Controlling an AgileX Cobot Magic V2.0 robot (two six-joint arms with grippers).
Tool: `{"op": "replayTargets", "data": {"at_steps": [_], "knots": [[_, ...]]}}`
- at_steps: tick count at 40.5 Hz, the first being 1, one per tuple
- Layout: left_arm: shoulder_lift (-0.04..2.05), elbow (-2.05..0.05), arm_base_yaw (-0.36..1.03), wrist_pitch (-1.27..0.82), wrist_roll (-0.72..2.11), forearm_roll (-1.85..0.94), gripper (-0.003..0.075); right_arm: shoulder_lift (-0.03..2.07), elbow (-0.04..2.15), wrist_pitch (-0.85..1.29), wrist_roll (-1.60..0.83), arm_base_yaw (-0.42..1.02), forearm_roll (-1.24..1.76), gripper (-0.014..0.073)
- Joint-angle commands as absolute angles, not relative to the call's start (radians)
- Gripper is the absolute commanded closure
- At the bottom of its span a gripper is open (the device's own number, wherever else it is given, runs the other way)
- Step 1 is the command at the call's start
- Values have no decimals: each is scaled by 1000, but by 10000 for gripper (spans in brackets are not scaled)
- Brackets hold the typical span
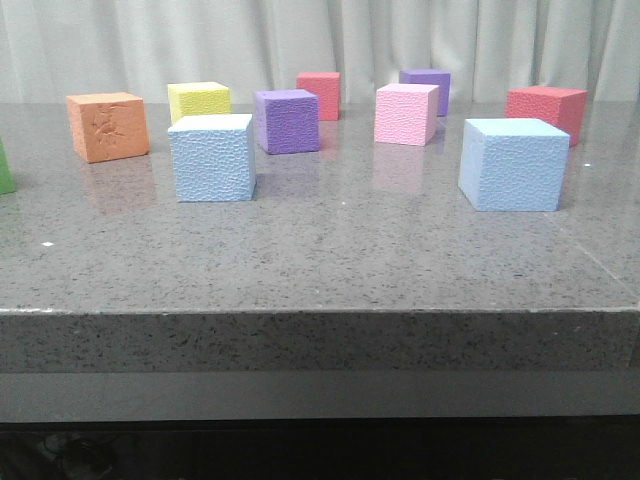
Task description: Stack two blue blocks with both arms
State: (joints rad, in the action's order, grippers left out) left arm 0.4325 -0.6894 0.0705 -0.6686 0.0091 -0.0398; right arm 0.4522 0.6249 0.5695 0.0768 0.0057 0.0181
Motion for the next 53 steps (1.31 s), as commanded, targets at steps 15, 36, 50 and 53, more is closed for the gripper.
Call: {"op": "replayTargets", "data": {"at_steps": [15,36,50,53], "knots": [[530,-713,71,-595,0,-45,702,539,661,531,68,-1,8,617],[533,-713,71,-593,0,-53,208,632,738,578,-41,78,90,-59],[533,-713,71,-591,0,-53,208,1032,1012,665,-23,338,96,-59],[533,-713,71,-581,0,-53,208,1130,1087,699,53,350,48,-59]]}}
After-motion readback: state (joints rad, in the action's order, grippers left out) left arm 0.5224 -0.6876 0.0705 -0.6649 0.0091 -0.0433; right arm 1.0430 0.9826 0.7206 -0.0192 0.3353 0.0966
